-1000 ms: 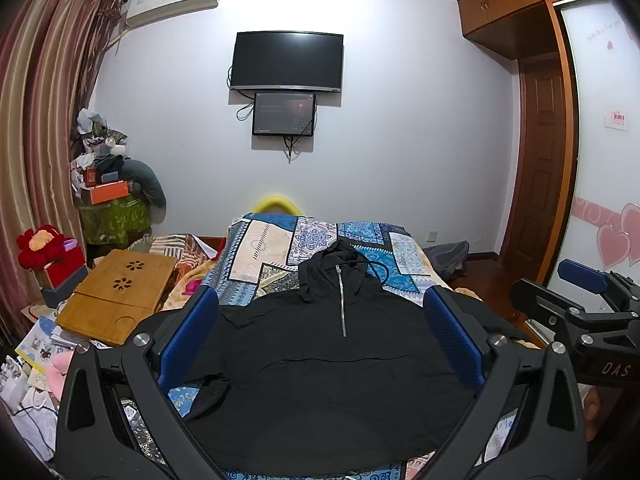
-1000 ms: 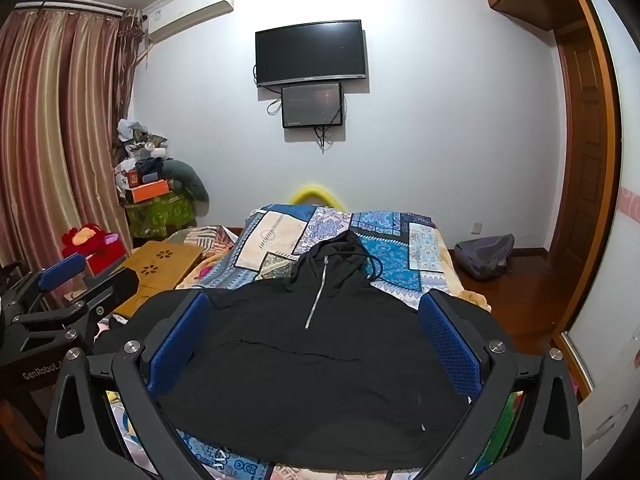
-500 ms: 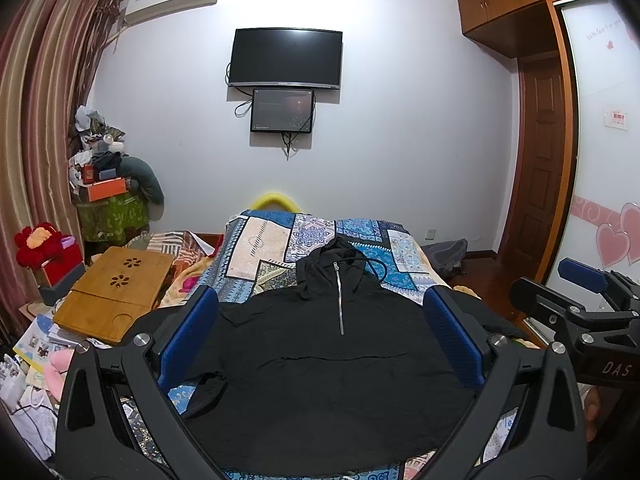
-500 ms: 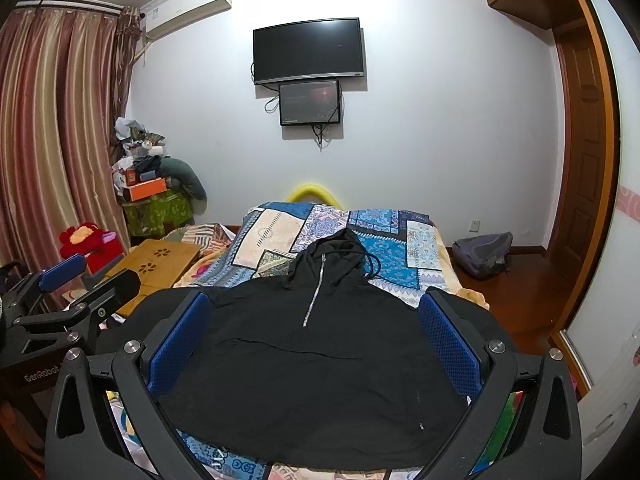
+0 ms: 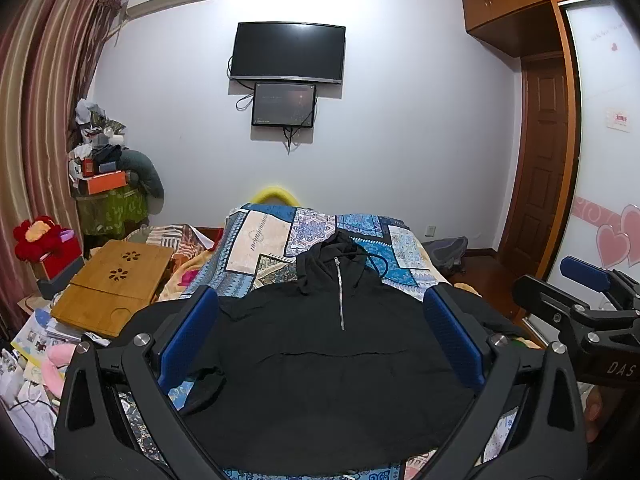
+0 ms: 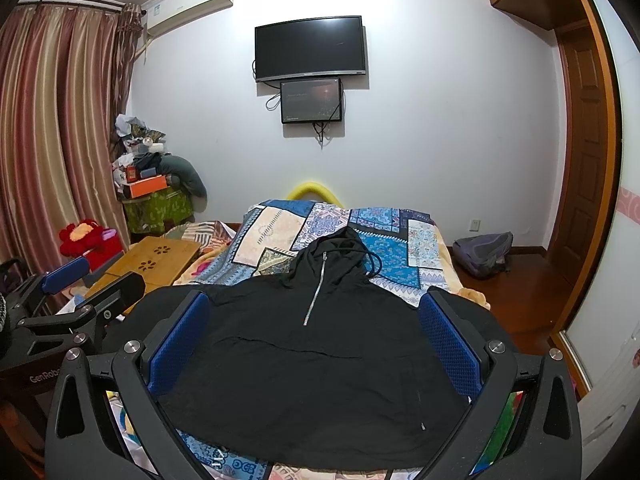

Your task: Fold large clothes

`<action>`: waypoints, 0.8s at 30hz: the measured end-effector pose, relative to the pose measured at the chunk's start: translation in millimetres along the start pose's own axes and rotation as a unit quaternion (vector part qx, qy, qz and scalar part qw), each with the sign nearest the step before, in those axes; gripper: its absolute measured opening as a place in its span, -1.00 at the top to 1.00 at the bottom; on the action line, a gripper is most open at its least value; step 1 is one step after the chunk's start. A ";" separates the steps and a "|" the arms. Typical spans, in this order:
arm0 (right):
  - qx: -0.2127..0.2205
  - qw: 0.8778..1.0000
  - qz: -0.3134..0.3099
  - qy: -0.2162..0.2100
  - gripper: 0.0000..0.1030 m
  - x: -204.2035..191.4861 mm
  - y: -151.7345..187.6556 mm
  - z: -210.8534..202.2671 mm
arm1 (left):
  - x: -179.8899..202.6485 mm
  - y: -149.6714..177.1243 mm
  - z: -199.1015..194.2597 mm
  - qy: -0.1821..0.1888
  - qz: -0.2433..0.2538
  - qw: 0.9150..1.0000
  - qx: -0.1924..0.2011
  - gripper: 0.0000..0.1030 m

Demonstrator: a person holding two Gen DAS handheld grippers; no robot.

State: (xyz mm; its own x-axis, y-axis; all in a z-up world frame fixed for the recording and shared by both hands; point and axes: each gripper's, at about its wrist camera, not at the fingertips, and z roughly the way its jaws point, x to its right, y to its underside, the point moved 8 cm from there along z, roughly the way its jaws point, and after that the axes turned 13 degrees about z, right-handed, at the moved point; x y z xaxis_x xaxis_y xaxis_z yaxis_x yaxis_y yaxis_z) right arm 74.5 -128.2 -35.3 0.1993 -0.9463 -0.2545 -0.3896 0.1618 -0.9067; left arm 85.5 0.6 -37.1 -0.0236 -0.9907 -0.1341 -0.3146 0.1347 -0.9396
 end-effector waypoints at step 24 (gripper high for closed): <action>-0.010 1.000 -0.007 0.004 -1.00 1.2 1.4 5.1 | -2.5 2.2 9.0 0.001 -0.006 1.000 -0.005 -0.99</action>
State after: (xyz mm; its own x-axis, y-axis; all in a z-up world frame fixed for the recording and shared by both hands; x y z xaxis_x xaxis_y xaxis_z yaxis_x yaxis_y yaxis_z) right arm 78.8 -127.7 -38.6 0.1982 -0.9503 -0.2401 -0.4047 0.1437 -0.9031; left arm 93.4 3.6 -41.7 -0.0209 -0.9922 -0.1226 -0.3245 0.1227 -0.9379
